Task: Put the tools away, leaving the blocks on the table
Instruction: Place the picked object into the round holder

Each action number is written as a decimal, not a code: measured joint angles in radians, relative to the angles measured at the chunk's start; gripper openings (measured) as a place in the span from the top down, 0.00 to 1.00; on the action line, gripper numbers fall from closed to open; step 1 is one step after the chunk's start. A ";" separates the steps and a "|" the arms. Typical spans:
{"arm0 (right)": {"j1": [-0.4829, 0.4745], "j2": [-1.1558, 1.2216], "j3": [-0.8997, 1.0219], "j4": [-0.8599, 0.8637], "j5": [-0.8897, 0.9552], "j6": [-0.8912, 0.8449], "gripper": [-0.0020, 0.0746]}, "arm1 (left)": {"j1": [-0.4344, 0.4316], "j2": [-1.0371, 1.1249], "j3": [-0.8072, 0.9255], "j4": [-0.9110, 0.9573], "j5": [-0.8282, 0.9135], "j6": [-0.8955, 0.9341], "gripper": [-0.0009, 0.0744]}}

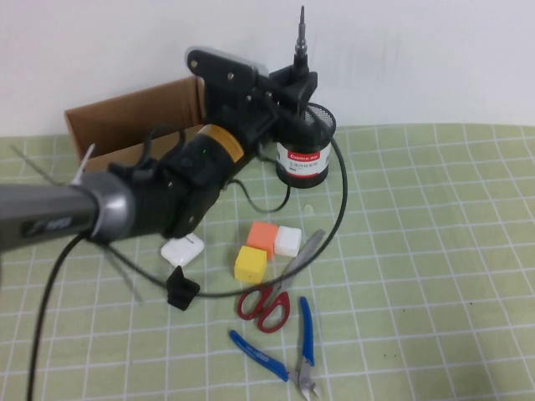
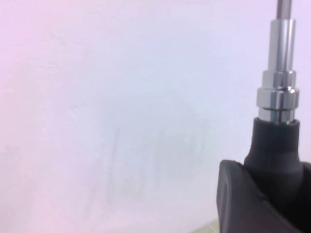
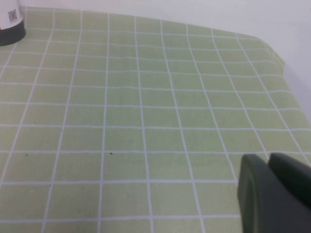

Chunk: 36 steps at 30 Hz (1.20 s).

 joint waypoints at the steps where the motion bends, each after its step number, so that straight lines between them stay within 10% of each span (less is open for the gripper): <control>1: 0.000 0.000 0.000 0.000 0.000 0.000 0.99 | 0.005 0.021 -0.026 0.000 0.007 -0.004 0.75; 20: 0.000 0.000 0.000 0.000 0.000 0.000 0.99 | 0.044 0.272 -0.290 0.067 0.175 -0.045 0.75; 30: 0.000 0.000 0.000 0.000 0.000 0.000 0.99 | 0.044 0.271 -0.290 0.093 0.207 -0.023 0.53; 36: 0.000 0.000 0.000 0.000 0.000 0.000 0.99 | 0.026 0.158 -0.287 0.095 0.416 -0.017 0.62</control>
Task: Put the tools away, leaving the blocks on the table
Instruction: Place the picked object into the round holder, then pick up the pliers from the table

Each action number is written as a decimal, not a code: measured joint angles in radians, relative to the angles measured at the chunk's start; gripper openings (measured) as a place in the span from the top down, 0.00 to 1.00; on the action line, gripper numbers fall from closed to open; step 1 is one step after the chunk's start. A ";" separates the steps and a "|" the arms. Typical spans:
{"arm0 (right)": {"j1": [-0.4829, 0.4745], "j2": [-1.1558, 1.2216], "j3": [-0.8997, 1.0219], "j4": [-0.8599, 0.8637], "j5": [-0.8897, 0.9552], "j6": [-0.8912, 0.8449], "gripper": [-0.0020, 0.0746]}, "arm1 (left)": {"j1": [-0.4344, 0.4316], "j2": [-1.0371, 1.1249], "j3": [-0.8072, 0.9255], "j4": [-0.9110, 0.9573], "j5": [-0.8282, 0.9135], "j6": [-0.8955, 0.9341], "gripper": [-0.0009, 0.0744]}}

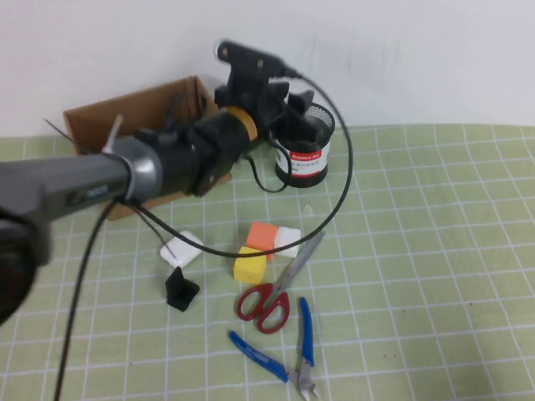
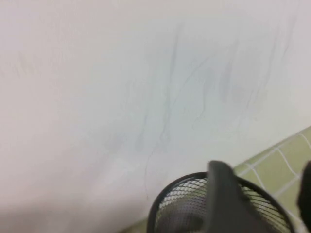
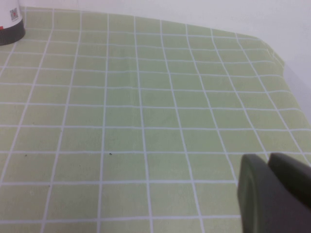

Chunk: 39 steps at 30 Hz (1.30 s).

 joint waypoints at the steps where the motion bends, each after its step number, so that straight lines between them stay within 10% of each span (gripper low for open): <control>1: 0.000 0.000 0.000 0.000 0.000 0.000 0.99 | -0.009 -0.037 0.005 0.000 0.061 0.000 0.67; 7: 0.000 0.000 0.000 0.000 0.000 0.000 0.99 | -0.092 -0.239 0.026 -0.002 0.543 0.004 0.95; 19: 0.000 0.000 0.000 0.000 0.000 0.000 0.99 | -0.230 -0.355 0.048 -0.185 1.506 0.536 0.99; 29: 0.000 0.000 0.000 0.000 0.000 0.000 0.99 | -0.270 -0.357 0.243 -0.375 1.391 1.083 0.97; 39: 0.000 0.000 0.000 0.000 0.000 0.000 0.99 | -0.270 -0.304 0.285 -0.411 1.222 1.421 0.59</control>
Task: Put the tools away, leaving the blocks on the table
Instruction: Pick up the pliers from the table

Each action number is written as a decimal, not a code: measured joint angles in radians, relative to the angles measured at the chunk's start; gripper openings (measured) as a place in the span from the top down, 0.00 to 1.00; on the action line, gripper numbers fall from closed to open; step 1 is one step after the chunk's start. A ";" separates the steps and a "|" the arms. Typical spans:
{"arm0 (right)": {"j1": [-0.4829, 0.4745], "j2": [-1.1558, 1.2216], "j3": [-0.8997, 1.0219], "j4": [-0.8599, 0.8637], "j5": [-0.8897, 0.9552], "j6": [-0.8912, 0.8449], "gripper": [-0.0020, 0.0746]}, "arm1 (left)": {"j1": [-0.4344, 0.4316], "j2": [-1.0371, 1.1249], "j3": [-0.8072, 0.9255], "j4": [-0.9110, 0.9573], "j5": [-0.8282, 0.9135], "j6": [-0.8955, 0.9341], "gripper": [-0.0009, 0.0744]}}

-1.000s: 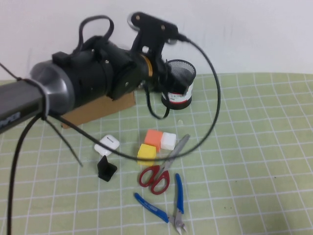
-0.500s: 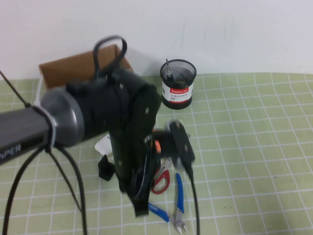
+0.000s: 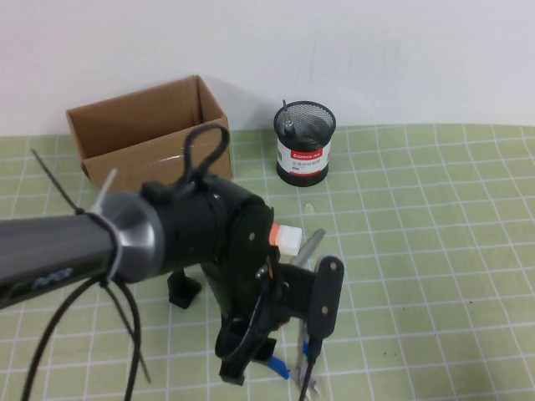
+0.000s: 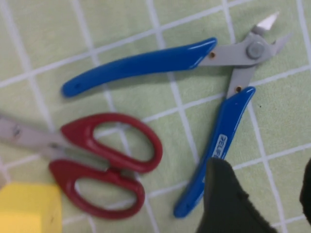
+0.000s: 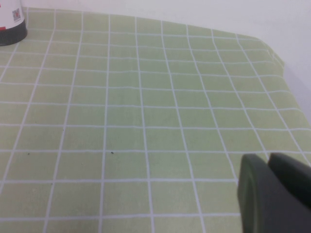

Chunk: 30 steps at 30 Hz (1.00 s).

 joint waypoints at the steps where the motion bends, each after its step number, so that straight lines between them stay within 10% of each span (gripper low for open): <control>1: 0.000 0.000 0.000 0.000 0.000 0.000 0.99 | 0.000 0.013 0.000 0.000 -0.002 0.027 0.58; 16: 0.000 0.000 0.000 0.000 0.000 0.000 0.99 | 0.004 0.171 0.000 0.020 -0.067 0.166 0.57; 25: 0.000 0.000 0.000 0.000 0.000 0.000 0.99 | 0.004 0.170 0.024 0.038 -0.122 0.163 0.88; 30: 0.000 0.000 0.000 0.000 0.000 0.000 0.99 | 0.006 0.138 0.042 -0.070 -0.108 0.117 0.89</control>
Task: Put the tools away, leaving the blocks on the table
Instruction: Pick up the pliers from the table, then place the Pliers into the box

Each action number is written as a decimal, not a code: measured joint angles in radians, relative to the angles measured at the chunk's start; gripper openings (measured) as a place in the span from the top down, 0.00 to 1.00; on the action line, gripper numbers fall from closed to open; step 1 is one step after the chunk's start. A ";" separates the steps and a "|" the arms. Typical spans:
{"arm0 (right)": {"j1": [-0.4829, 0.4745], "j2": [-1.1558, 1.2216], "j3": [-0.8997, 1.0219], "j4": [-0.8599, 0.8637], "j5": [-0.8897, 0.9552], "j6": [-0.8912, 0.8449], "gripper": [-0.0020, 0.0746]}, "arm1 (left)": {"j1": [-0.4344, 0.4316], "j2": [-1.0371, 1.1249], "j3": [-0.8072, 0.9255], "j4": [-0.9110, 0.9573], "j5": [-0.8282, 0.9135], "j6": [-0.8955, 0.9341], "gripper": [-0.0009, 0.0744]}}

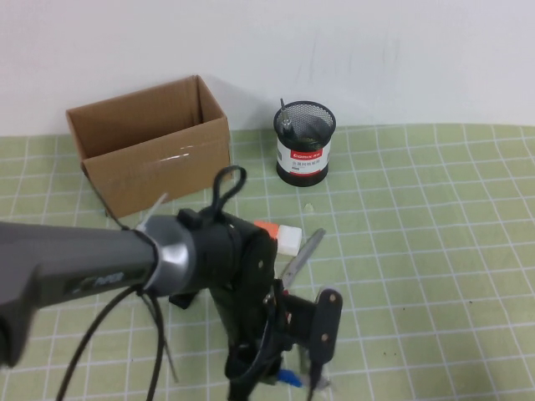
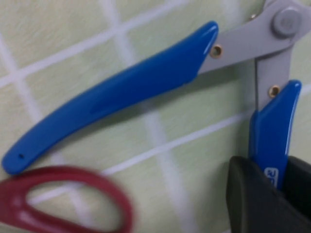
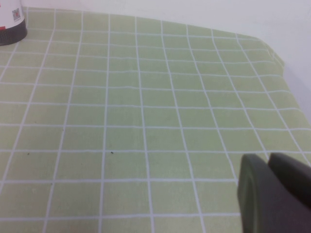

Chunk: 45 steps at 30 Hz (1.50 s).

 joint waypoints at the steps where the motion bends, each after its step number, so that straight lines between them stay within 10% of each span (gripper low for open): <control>1: 0.000 0.000 0.000 0.000 0.000 0.000 0.99 | 0.000 -0.019 0.004 -0.048 0.011 -0.016 0.89; 10: 0.000 0.000 0.000 0.000 0.000 0.000 0.99 | 0.028 -0.287 0.008 -0.177 -0.211 -0.440 0.89; 23: 0.000 0.000 0.000 0.000 0.000 0.000 0.99 | 0.400 -0.332 0.008 -0.205 -0.875 -1.070 0.89; 45: 0.000 0.000 0.000 0.000 0.000 0.000 0.99 | 0.510 -0.017 -0.187 -0.251 -0.850 -1.346 0.89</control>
